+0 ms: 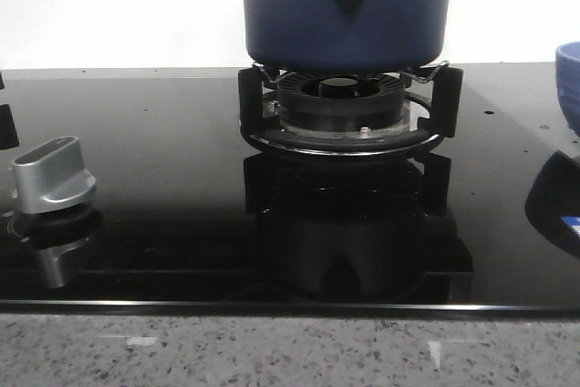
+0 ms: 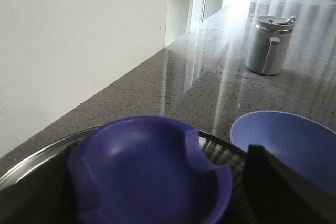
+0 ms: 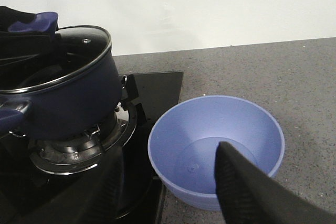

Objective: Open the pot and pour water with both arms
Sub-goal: 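Lift the glass lid up off the blue pot with the left gripper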

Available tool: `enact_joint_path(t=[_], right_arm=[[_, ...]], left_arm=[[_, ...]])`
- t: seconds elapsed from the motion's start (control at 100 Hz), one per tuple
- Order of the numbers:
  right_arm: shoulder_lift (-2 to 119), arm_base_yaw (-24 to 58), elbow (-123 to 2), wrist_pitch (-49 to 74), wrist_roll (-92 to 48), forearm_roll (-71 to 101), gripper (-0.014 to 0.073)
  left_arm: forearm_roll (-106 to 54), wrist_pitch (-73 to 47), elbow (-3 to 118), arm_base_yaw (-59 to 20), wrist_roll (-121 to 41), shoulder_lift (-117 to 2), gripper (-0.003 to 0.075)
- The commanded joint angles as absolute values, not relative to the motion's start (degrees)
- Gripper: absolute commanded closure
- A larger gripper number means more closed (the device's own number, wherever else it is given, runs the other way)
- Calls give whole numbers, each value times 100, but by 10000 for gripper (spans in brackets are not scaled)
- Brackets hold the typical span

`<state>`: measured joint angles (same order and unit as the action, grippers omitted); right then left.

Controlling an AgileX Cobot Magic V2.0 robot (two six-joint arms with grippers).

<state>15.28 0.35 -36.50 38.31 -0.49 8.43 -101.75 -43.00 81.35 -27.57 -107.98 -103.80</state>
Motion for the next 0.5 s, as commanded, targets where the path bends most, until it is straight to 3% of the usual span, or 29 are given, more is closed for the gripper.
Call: enact_joint_path(t=[0.0, 0.13, 0.49], right_arm=[[1653, 45, -3786, 3357, -89, 822, 243], [1653, 45, -3786, 3357, -89, 822, 243], [1653, 45, -3786, 3367, -89, 822, 243]], left_arm=[[-10720, -4512, 8315, -2824, -10796, -10181, 193], [-10720, -4557, 8315, -2824, -10796, -10181, 245], [-10720, -4749, 8324, -2824, -10796, -10170, 505]])
